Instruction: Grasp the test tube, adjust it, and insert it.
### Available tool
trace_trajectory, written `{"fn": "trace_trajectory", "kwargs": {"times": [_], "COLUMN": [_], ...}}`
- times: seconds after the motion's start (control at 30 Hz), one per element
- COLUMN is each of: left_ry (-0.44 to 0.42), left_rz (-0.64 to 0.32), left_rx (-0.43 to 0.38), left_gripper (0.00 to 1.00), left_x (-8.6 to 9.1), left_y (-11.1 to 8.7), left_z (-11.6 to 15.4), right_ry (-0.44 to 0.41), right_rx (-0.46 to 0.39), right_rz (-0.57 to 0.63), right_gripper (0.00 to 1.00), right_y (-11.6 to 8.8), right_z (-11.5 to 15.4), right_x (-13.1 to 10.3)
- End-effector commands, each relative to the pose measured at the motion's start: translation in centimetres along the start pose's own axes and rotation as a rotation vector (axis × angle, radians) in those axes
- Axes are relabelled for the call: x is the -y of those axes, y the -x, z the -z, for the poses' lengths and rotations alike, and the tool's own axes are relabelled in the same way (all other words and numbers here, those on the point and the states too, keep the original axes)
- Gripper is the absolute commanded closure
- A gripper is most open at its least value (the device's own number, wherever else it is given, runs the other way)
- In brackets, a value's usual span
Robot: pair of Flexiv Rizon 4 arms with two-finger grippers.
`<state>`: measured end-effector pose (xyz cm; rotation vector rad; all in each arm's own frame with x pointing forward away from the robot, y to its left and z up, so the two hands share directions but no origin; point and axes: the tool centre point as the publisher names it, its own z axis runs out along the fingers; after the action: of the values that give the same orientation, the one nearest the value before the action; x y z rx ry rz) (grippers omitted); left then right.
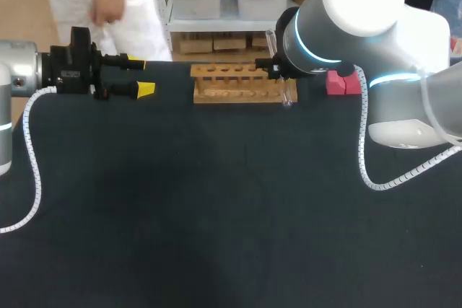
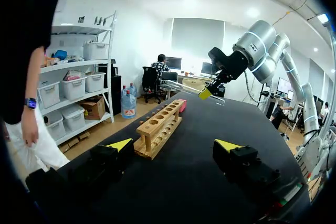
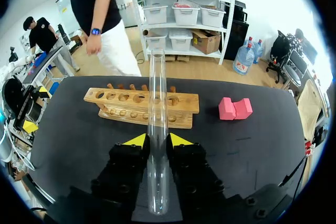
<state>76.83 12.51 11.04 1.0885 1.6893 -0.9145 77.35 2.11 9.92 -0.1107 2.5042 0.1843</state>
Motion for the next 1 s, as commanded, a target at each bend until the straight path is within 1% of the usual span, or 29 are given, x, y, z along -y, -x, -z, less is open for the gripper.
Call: {"fn": "trace_trajectory", "kwargs": {"times": [0.03, 0.63, 0.77, 1.0], "left_ry": [0.002, 0.002, 0.002, 0.002], "left_rz": [-0.003, -0.003, -0.003, -0.003], "left_rx": [0.005, 0.005, 0.005, 0.005], "left_gripper": [0.00, 0.00, 0.00, 0.00], "left_x": [0.0, 0.0, 0.0, 0.0], "left_y": [-0.1, -0.1, -0.1, -0.1], "left_z": [0.0, 0.0, 0.0, 0.0], "right_ry": [-0.001, 0.002, -0.024, -0.054], "right_rx": [0.008, 0.014, 0.039, 0.041], "right_rz": [-0.001, -0.008, -0.030, -0.038], "right_gripper": [1.00, 1.00, 1.00, 1.00], "right_y": [-0.2, -0.1, 0.2, 0.2], "right_z": [0.1, 0.0, -0.6, -1.9], "right_x": [0.0, 0.0, -0.3, -1.1]}}
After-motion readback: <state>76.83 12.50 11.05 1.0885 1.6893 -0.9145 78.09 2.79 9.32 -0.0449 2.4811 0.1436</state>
